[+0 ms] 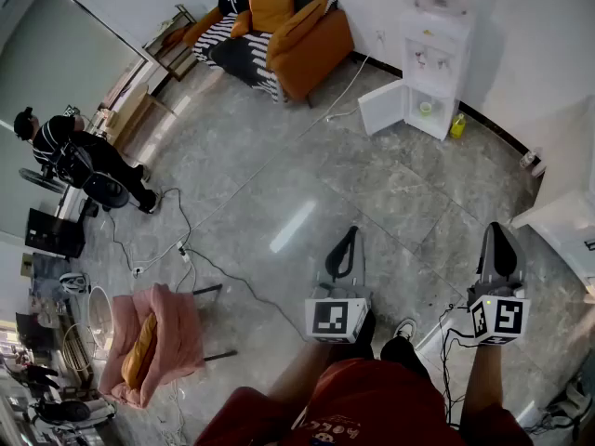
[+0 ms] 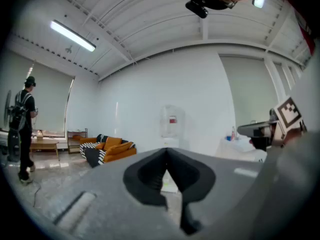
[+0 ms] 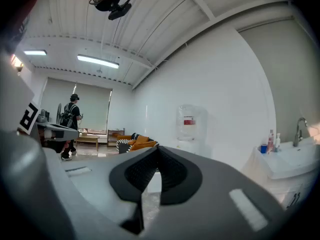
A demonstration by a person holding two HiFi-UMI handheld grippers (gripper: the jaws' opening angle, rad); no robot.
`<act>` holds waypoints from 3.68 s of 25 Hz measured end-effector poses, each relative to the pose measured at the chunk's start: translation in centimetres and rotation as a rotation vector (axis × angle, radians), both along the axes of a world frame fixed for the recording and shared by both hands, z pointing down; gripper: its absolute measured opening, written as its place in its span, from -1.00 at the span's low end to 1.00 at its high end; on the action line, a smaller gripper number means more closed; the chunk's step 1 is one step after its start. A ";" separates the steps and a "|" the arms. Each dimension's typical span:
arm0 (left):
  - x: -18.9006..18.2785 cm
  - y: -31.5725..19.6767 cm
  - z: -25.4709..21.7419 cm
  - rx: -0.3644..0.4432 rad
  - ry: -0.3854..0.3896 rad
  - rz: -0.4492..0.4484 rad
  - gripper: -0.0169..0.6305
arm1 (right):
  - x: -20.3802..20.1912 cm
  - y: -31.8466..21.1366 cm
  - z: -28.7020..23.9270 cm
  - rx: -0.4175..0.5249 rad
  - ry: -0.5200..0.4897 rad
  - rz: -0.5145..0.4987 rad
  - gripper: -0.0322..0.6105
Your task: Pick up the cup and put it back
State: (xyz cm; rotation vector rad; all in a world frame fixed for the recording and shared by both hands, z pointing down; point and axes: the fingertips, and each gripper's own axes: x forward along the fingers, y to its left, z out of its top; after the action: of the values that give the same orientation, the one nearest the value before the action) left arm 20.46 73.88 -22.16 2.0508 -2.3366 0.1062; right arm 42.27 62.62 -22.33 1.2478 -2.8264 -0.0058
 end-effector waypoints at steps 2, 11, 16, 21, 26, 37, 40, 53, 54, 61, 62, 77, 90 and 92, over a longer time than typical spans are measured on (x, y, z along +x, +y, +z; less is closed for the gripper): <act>1.5 1.6 0.0 -0.009 0.001 0.015 -0.95 | 1.6 1.5 -0.4 -0.007 -0.002 0.025 -0.89; 2.1 6.1 -0.1 -0.005 -0.021 0.033 -0.95 | 2.8 6.2 -0.8 -0.044 0.005 0.051 -0.89; 0.1 6.3 -1.1 -0.003 -0.027 0.010 -0.95 | 0.6 7.4 -1.5 -0.034 -0.001 0.051 -0.89; -2.7 7.3 -1.6 0.006 -0.010 0.028 -0.95 | -2.3 8.7 -2.0 -0.027 -0.012 0.055 -0.90; -5.7 8.0 -2.4 0.032 0.014 0.031 -0.95 | -4.8 9.7 -2.5 -0.029 -0.012 0.076 -0.90; -8.3 6.9 -1.5 0.051 0.017 0.075 -0.95 | -8.1 8.8 -1.9 -0.005 0.006 0.084 -0.90; -9.0 5.5 -0.9 0.065 0.035 0.066 -0.95 | -8.7 7.2 -1.5 0.008 -0.007 0.102 -0.90; -8.6 -9.9 -0.5 0.021 0.020 0.065 -0.95 | -8.4 -7.7 -0.1 -0.038 -0.027 0.104 -0.90; -8.2 -11.4 -0.6 0.021 0.019 0.066 -0.95 | -8.0 -9.1 0.0 -0.045 -0.026 0.105 -0.90; -6.0 -19.6 -0.9 0.016 -0.006 0.048 -0.95 | -5.8 -17.5 0.5 -0.074 -0.031 0.102 -0.89; -5.8 -20.6 -1.0 0.013 -0.007 0.046 -0.95 | -5.7 -18.5 0.4 -0.075 -0.031 0.101 -0.89; -6.6 -30.5 -0.6 0.003 -0.022 0.031 -0.95 | -7.3 -28.9 1.0 -0.085 -0.031 0.086 -0.90; -17.3 -39.6 0.5 0.022 0.044 0.125 -0.95 | -17.4 -36.0 0.8 -0.075 0.009 0.173 -0.89; -19.8 -41.3 0.2 0.024 0.040 0.146 -0.95 | -19.9 -37.0 0.5 -0.074 0.025 0.181 -0.89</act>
State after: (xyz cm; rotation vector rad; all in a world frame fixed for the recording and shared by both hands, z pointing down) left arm 0.69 32.63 -21.97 2.2111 -2.1747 0.0401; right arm 22.35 25.61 -21.78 1.4706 -2.6560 0.0891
